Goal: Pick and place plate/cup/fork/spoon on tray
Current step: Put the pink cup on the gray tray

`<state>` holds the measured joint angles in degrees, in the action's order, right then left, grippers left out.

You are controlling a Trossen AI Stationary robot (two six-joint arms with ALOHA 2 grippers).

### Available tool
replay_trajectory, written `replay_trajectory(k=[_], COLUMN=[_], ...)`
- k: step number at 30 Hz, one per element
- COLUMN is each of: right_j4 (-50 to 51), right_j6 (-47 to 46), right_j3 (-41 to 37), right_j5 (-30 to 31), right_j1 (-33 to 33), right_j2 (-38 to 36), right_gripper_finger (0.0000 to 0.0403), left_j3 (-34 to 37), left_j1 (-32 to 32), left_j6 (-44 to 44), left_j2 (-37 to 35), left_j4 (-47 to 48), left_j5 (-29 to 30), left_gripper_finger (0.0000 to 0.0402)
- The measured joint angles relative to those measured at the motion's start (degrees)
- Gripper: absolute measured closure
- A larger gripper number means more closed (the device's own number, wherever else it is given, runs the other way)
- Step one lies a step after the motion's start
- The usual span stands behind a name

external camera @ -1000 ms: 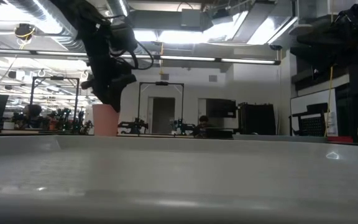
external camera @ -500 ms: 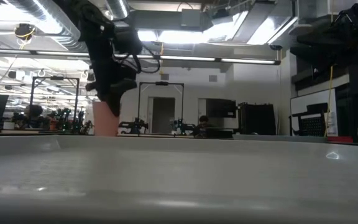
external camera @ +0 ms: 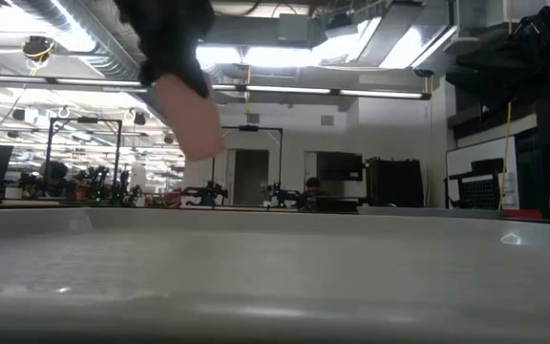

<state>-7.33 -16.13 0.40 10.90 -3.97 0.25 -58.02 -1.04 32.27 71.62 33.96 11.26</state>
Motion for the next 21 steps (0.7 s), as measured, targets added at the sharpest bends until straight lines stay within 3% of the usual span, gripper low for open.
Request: replay_trajectory(k=[6,10,21], right_j4=[0.1,0.9,3.1], right_j6=[-0.1,-0.2,-3.3], right_j3=[0.0,0.0,0.0], right_j5=[0.0,0.0,0.0], right_j1=[0.0,0.0,0.0], right_j2=[0.0,0.0,0.0], right_gripper_finger=[0.0250,0.0250,0.0250], left_j3=[-0.1,-0.1,-0.1], left_j1=[-14.1,-20.0,-22.6], left_j6=[13.2,20.1,24.6], left_j2=[3.5,7.9,14.6], left_j4=[0.9,1.9,2.4], left_j5=[4.9,6.6,5.6], left_gripper_finger=[0.0401,0.0401,0.0390])
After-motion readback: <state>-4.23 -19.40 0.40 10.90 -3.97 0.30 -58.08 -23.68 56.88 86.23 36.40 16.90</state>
